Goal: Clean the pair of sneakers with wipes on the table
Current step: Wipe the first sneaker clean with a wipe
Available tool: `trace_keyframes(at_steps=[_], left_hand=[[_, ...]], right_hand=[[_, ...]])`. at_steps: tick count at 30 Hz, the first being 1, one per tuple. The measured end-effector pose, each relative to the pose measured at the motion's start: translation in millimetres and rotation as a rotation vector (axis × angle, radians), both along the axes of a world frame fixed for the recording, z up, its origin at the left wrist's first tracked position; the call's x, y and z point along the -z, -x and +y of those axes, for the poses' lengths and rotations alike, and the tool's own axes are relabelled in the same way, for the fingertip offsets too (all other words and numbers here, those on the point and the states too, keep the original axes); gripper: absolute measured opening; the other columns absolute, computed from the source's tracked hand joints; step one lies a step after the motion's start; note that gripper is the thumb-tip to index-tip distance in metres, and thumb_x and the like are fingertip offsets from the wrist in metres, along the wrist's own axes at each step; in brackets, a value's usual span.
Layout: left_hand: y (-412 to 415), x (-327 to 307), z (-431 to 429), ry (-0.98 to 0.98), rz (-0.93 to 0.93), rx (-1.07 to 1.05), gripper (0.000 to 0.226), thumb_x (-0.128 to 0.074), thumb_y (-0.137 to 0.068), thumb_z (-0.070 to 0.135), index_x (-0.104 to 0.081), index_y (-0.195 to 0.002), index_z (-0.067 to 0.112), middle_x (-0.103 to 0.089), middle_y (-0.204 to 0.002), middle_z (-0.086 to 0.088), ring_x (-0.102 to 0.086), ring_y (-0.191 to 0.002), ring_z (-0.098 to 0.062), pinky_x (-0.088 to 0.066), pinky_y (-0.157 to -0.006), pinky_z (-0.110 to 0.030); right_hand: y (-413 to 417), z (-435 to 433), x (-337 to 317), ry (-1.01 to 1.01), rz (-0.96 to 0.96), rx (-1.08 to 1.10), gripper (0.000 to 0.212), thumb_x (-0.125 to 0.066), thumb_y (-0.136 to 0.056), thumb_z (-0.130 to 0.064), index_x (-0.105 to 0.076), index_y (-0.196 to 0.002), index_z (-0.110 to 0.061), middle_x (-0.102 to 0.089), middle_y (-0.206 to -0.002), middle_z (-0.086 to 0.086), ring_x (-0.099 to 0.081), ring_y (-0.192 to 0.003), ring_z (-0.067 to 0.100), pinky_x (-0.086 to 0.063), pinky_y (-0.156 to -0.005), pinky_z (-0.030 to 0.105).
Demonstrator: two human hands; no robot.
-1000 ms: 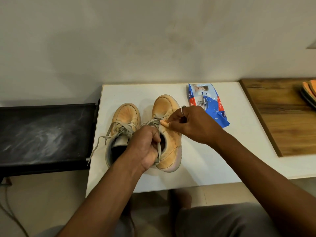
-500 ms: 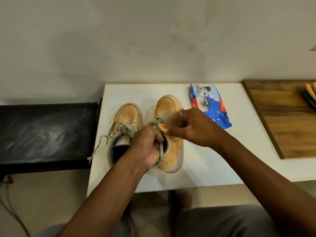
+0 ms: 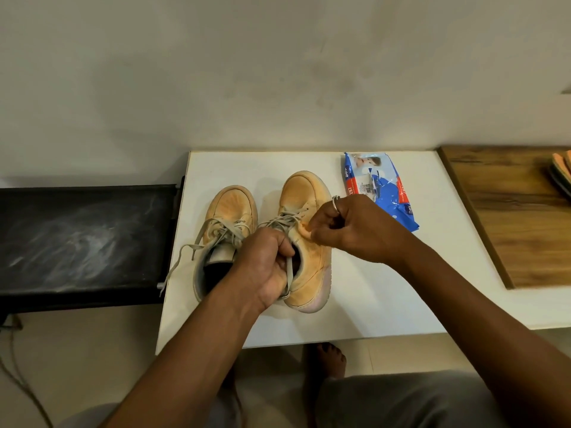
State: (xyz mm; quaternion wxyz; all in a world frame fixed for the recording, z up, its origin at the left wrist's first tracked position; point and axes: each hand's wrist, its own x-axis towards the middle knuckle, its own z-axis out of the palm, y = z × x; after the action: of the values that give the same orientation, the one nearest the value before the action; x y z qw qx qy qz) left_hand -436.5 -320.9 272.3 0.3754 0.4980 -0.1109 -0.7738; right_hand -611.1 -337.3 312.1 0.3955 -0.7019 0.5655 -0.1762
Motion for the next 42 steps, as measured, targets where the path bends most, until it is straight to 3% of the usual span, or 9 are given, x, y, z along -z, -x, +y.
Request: trace_keyframes(at_steps=[8, 11, 15, 20, 25, 28, 32, 37, 42], left_hand=[[1, -1, 1, -0.01, -0.011, 0.005, 0.035, -0.043, -0.048, -0.006, -0.053, -0.079, 0.006, -0.055, -0.077, -0.008, -0.055, -0.073, -0.026, -0.051, -0.076, -0.034], [-1, -3, 1, -0.008, 0.006, 0.001, 0.049, -0.044, -0.046, -0.005, -0.056, -0.093, 0.004, -0.056, -0.084, -0.011, -0.057, -0.08, -0.03, -0.051, -0.08, -0.035], [0, -1, 0, -0.005, -0.05, -0.015, 0.063, -0.052, -0.03, -0.001, -0.05, -0.092, 0.012, -0.046, -0.089, -0.009, -0.047, -0.085, -0.031, -0.045, -0.085, -0.038], [-1, -9, 2, -0.015, -0.031, 0.007, 0.039, -0.043, -0.048, -0.005, -0.054, -0.083, 0.004, -0.055, -0.077, -0.009, -0.055, -0.074, -0.029, -0.051, -0.075, -0.035], [3, -11, 3, 0.006, -0.006, -0.004, 0.03, -0.043, -0.048, -0.006, -0.047, -0.074, 0.009, -0.049, -0.071, -0.006, -0.051, -0.065, -0.024, -0.049, -0.068, -0.032], [4, -16, 6, 0.006, 0.008, -0.014, 0.038, -0.04, -0.053, -0.008, -0.054, -0.086, 0.006, -0.054, -0.074, -0.008, -0.055, -0.072, -0.028, -0.051, -0.074, -0.034], [3, -19, 7, -0.014, 0.032, -0.014, 0.024, -0.04, -0.075, -0.006, -0.059, -0.067, 0.005, -0.061, -0.069, -0.009, -0.06, -0.067, -0.025, -0.054, -0.072, -0.034], [5, -24, 8, -0.011, -0.004, 0.03, 0.027, -0.065, -0.083, 0.004, -0.069, -0.11, -0.001, -0.075, -0.099, -0.021, -0.071, -0.096, -0.037, -0.058, -0.089, -0.048], [4, -21, 6, -0.059, -0.076, 0.012, 0.038, -0.065, -0.081, -0.001, -0.067, -0.119, -0.003, -0.069, -0.121, -0.026, -0.064, -0.116, -0.043, -0.05, -0.102, -0.057]], right_hand=[[0, -2, 4, 0.043, 0.048, 0.063, 0.006, -0.072, -0.087, -0.027, -0.073, -0.091, -0.023, -0.07, -0.08, -0.012, -0.066, -0.077, 0.006, -0.054, -0.068, 0.019], [-2, 1, -1, -0.033, -0.042, -0.038, 0.006, -0.072, -0.086, -0.024, -0.075, -0.091, -0.02, -0.073, -0.081, -0.009, -0.068, -0.078, 0.01, -0.055, -0.071, 0.023], [-6, -5, 7, 0.093, 0.11, 0.137, 0.009, -0.072, -0.087, -0.032, -0.069, -0.085, -0.024, -0.069, -0.081, -0.008, -0.064, -0.078, 0.01, -0.055, -0.072, 0.027], [-4, 2, -2, -0.037, -0.072, -0.027, 0.005, -0.073, -0.085, -0.021, -0.076, -0.089, -0.02, -0.073, -0.08, -0.007, -0.068, -0.077, 0.01, -0.055, -0.07, 0.021], [-2, -7, 12, 0.124, 0.11, 0.135, 0.024, -0.072, -0.084, -0.042, -0.072, -0.08, -0.018, -0.07, -0.073, -0.007, -0.064, -0.073, 0.009, -0.057, -0.07, 0.037], [4, -9, 10, 0.13, 0.077, 0.183, 0.024, -0.071, -0.085, -0.04, -0.072, -0.083, -0.016, -0.071, -0.077, -0.004, -0.065, -0.074, 0.012, -0.056, -0.068, 0.032], [13, -15, 7, 0.191, 0.109, 0.35, 0.014, -0.065, -0.091, -0.031, -0.07, -0.087, -0.018, -0.066, -0.077, -0.01, -0.06, -0.07, 0.006, -0.043, -0.059, 0.012], [8, -17, 17, 0.137, 0.171, 0.267, 0.009, -0.067, -0.09, -0.029, -0.065, -0.091, -0.021, -0.062, -0.08, -0.009, -0.06, -0.077, 0.012, -0.047, -0.064, 0.013], [5, -17, 15, 0.146, 0.188, 0.194, 0.017, -0.066, -0.092, -0.032, -0.069, -0.107, -0.024, -0.059, -0.084, -0.016, -0.057, -0.076, 0.007, -0.042, -0.062, 0.009]])
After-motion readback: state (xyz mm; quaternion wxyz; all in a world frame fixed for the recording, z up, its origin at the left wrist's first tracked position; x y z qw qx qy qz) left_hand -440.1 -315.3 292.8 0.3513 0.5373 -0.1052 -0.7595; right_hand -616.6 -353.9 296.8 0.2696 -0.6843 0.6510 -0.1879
